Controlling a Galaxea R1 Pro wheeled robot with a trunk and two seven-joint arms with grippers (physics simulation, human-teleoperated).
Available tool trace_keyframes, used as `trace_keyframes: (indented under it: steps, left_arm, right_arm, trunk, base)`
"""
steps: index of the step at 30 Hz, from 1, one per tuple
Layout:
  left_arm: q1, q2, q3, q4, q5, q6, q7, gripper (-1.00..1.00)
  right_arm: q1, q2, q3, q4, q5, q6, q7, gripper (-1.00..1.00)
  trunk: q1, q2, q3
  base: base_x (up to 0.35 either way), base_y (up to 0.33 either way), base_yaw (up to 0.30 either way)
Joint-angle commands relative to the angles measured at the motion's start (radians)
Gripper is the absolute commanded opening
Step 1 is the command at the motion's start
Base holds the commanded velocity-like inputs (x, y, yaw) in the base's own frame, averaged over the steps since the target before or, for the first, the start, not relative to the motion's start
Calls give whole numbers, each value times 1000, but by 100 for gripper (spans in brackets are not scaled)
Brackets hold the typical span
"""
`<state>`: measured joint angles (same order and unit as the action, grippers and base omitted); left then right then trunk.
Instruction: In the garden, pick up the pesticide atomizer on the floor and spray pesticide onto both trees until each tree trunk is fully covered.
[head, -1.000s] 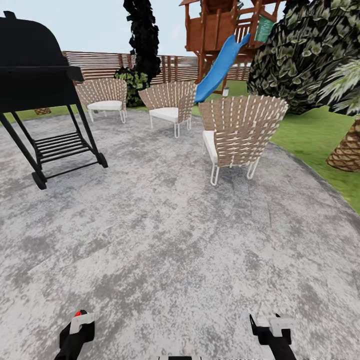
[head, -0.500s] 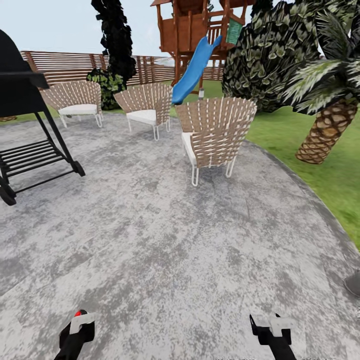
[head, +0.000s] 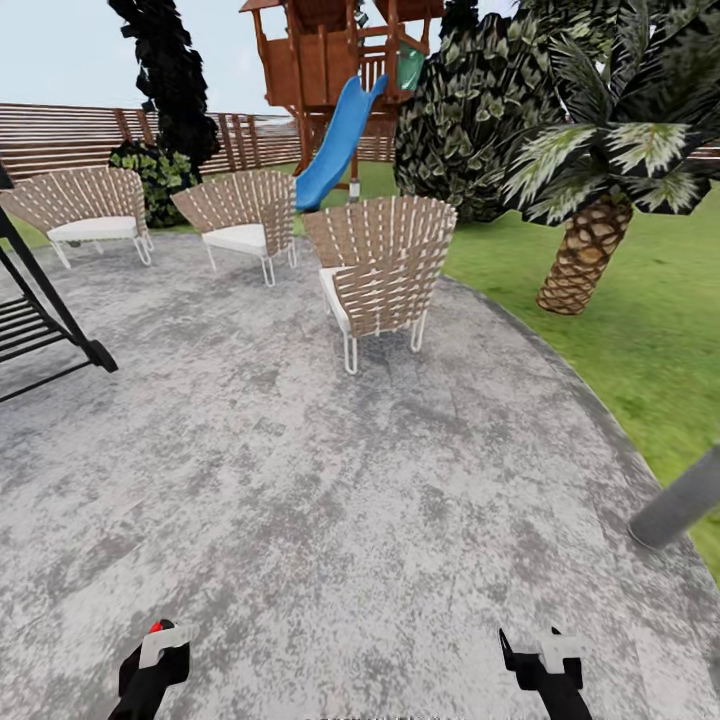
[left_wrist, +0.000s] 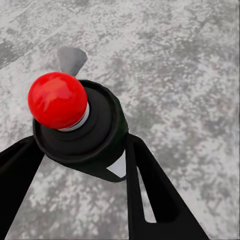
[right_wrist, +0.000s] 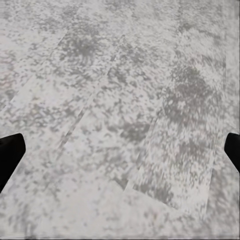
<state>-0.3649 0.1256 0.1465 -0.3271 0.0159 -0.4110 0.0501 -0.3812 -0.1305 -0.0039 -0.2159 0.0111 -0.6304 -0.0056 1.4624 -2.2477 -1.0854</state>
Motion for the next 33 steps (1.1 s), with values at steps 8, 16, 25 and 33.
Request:
trace_keyframes:
  steps: [8, 16, 25, 33]
  left_arm:
    - [0, 0, -1, 0, 2, -3, 2, -100]
    - [0, 0, -1, 0, 3, -3, 2, -100]
    - [0, 0, -1, 0, 3, -3, 2, -100]
    - [0, 0, -1, 0, 3, -3, 2, -100]
  right_arm:
    - [-1, 0, -1, 1, 1, -2, -1, 100]
    - [-1, 0, -1, 1, 1, -3, -1, 100]
    - [-1, 1, 0, 1, 1, -2, -1, 100]
    - [-1, 2, 0, 1, 1, -2, -1, 100]
  trunk:
    - [0, 0, 4]
    - [0, 0, 9]
    - [0, 0, 14]
    - [0, 0, 19]
  base:
    - [-293, 0, -283]
    - [-335, 37, -283]
    - [-313, 170, -283]
    - [-118, 77, -283]
